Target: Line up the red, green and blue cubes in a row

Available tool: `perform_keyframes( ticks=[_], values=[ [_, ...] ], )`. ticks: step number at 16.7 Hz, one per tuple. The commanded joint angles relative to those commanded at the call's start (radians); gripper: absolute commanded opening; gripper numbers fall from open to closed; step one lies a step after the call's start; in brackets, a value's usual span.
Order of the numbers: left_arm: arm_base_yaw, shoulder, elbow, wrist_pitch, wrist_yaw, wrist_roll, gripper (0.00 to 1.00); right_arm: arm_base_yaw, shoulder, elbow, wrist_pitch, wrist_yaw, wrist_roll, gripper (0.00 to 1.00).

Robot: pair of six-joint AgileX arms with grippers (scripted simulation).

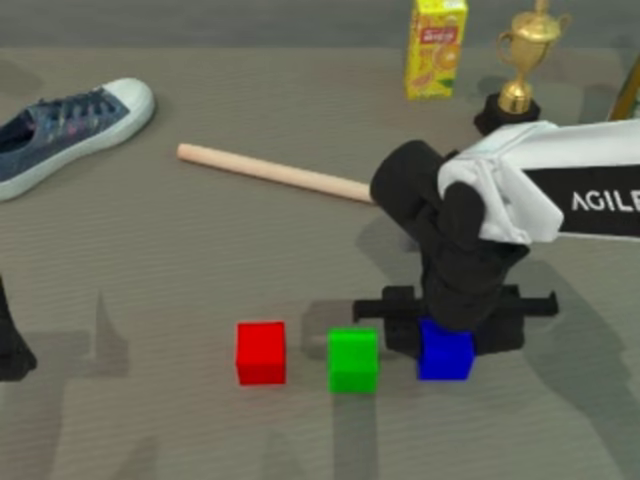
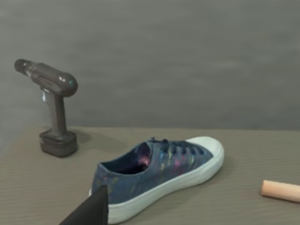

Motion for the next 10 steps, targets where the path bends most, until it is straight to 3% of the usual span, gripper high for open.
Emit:
perform_keyframes(
  ticks=[10],
  values=[
    [0.000,0.000,0.000,0.000,0.000,0.000,1.00,0.000,0.000,0.000,0.000,0.000,0.000,0.83]
  ],
)
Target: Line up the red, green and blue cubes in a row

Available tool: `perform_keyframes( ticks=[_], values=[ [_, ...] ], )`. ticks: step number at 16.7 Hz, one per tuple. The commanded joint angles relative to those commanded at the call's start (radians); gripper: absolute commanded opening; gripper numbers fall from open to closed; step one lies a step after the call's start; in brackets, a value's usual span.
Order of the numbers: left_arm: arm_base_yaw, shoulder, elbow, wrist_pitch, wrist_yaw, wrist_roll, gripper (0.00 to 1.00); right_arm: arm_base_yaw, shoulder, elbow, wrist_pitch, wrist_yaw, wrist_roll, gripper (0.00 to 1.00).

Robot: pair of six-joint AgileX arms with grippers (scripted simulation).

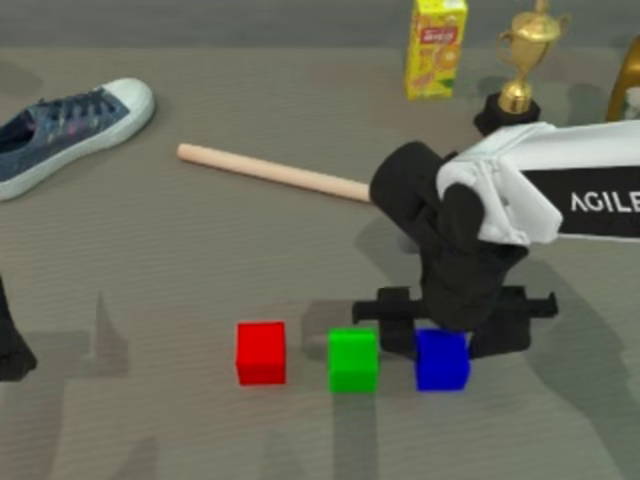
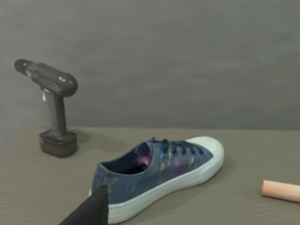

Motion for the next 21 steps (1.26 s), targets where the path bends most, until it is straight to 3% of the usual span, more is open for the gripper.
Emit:
perform_keyframes(
  ticks=[2,3,13,21],
  values=[
    [0.000,0.000,0.000,0.000,0.000,0.000,1.00,0.000,0.000,0.000,0.000,0.000,0.000,0.98],
    [0.000,0.000,0.000,0.000,0.000,0.000,1.00,0.000,0.000,0.000,0.000,0.000,0.000,1.00],
    [0.000,0.000,0.000,0.000,0.000,0.000,1.00,0.000,-0.007,0.014,-0.017,0.000,0.001,1.00],
    [0.000,0.000,0.000,0.000,0.000,0.000,1.00,0.010,-0.106,0.149,-0.254,-0.001,0.000,1.00]
  ],
)
